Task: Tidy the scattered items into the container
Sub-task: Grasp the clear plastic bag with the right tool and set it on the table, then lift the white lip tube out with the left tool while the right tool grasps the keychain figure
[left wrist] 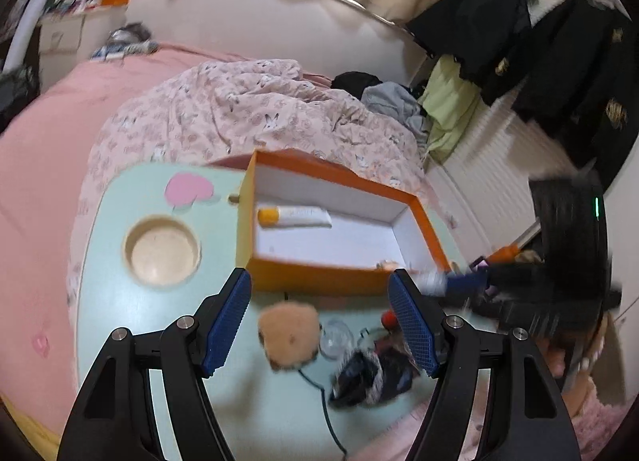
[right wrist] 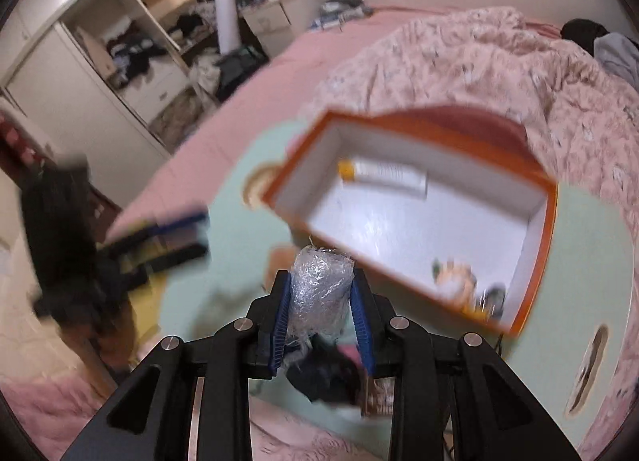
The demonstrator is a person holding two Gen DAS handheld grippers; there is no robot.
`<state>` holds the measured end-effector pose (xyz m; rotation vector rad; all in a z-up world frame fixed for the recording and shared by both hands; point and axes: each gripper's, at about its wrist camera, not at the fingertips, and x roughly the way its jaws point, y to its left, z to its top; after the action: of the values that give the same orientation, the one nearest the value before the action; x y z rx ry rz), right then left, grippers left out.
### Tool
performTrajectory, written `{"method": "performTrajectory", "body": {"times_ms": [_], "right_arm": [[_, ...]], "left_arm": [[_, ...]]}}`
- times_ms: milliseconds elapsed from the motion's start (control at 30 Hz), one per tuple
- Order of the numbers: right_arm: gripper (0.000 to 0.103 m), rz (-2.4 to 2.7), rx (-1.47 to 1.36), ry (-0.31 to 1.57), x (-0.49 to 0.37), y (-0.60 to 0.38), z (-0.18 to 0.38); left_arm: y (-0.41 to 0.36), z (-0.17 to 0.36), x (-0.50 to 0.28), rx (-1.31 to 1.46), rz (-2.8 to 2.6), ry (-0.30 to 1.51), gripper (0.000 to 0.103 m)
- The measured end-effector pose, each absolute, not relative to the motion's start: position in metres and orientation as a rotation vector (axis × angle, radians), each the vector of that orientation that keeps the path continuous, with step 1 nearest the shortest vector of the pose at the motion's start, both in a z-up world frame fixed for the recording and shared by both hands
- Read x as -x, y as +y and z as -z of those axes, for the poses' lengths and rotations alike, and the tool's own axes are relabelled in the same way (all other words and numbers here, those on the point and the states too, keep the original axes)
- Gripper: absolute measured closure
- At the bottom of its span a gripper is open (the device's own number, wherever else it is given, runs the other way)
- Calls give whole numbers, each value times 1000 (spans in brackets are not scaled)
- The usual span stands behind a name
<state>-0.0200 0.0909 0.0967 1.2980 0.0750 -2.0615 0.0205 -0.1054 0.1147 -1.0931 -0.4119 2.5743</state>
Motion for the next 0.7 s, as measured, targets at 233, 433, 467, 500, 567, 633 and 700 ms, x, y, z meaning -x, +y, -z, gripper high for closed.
{"method": "performTrajectory", "body": {"times_ms": [233, 433, 467, 500, 567, 633, 700], "right_arm": [[65, 2076, -1306, -15, 7, 104, -62], [48, 2148, -1154, -167, -1, 137, -88], [48, 2160, -1139, -176, -2, 142, -91], [48, 2169, -1132, -182, -3, 145, -93], [48, 2174, -1133, -200, -3, 152, -94], [48, 2172, -1141, -221, -2, 158, -92], [48, 2167, -1146, -235, -2, 162, -90]], "left_arm": [[-54, -135, 49, 1232, -2536, -23, 32], [-12, -107, 110, 1452, -2438, 296, 52], [-8, -100, 117, 1481, -2419, 329, 52], [-4, -89, 125, 1523, -2388, 369, 52], [1, -72, 136, 1596, -2346, 412, 52], [4, -57, 143, 1656, -2320, 440, 52], [7, -51, 148, 1669, -2342, 480, 52]]}}
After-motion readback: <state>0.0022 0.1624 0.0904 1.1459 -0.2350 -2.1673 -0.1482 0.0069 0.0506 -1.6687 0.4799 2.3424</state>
